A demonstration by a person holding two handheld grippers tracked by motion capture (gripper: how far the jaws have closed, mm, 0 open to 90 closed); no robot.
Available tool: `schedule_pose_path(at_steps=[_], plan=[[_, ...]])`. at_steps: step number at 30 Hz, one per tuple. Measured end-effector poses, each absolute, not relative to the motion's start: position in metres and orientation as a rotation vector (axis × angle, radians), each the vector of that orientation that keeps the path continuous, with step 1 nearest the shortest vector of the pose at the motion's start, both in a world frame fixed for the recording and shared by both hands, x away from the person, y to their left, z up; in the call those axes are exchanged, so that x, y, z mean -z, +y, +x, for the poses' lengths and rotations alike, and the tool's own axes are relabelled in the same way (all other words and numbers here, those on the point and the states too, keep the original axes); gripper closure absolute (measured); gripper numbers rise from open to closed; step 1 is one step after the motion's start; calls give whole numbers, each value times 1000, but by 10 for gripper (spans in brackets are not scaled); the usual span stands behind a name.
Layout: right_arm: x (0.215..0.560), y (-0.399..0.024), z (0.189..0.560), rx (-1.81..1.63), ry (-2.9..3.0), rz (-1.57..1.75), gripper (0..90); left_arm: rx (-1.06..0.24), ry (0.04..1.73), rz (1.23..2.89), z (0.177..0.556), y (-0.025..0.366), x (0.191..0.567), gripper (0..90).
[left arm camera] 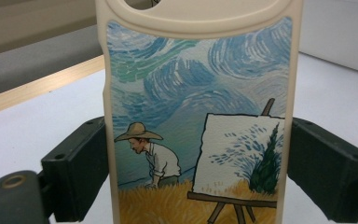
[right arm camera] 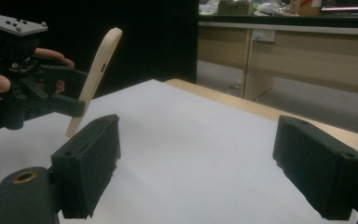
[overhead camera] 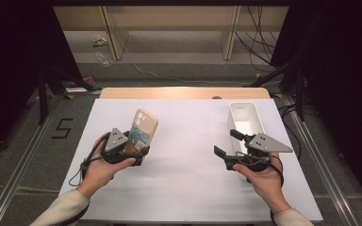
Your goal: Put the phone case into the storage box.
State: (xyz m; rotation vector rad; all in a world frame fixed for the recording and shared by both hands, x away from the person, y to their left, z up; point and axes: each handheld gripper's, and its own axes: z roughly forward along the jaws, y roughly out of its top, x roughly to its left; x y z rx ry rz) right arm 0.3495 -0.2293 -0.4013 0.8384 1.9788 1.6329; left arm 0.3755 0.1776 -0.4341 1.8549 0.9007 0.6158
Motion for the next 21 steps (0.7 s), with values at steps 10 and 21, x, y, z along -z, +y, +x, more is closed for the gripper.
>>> schedule_pose_path(at_steps=[10, 21], plan=[[400, -218, 353, -1641, 1992, 823, 157, -614, 890, 1851, 375, 171, 433, 112], [399, -206, 361, -1647, 2003, 816, 158, -612, 876, 1851, 376, 166, 434, 112]])
